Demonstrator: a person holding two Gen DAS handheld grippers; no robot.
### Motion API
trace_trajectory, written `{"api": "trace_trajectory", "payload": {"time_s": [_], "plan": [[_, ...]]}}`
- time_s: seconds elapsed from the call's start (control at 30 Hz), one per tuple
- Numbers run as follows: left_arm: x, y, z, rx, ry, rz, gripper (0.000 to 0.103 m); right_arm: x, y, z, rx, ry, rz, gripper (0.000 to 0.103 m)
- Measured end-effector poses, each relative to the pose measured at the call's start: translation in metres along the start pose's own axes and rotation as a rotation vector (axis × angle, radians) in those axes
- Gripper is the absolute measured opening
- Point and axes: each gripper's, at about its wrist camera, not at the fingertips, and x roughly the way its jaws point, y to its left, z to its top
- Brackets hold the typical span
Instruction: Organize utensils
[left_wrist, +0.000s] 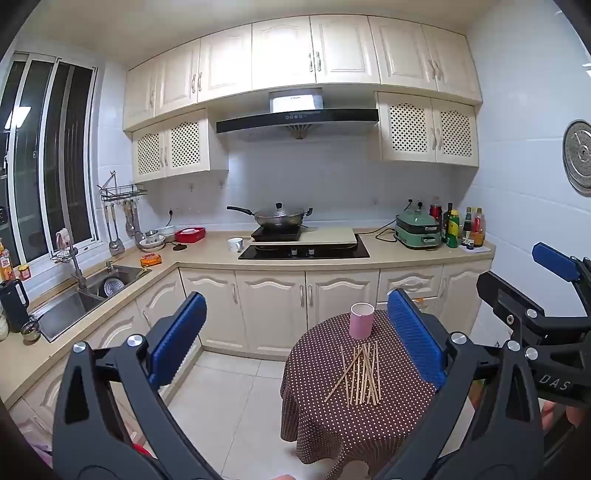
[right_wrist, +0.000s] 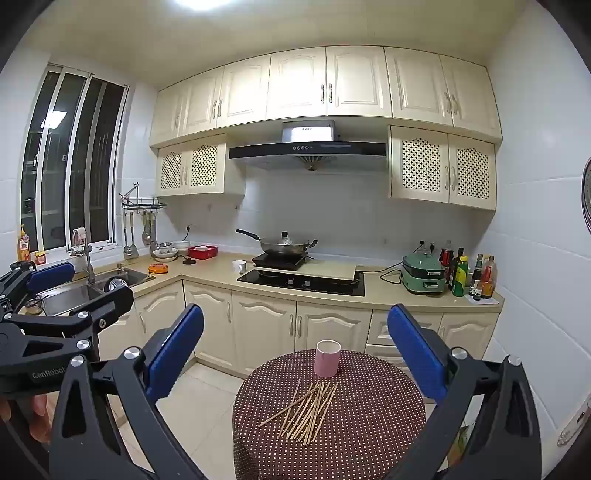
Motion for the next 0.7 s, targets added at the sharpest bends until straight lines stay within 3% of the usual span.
{"api": "trace_trajectory", "payload": {"time_s": [0.7], "plan": [[0.003,0.0013,-0.0017,0.003,-0.004,0.008,0.097,0.0008,0.0005,-0.0014,0.005,0.003,-0.004,0.096]]}}
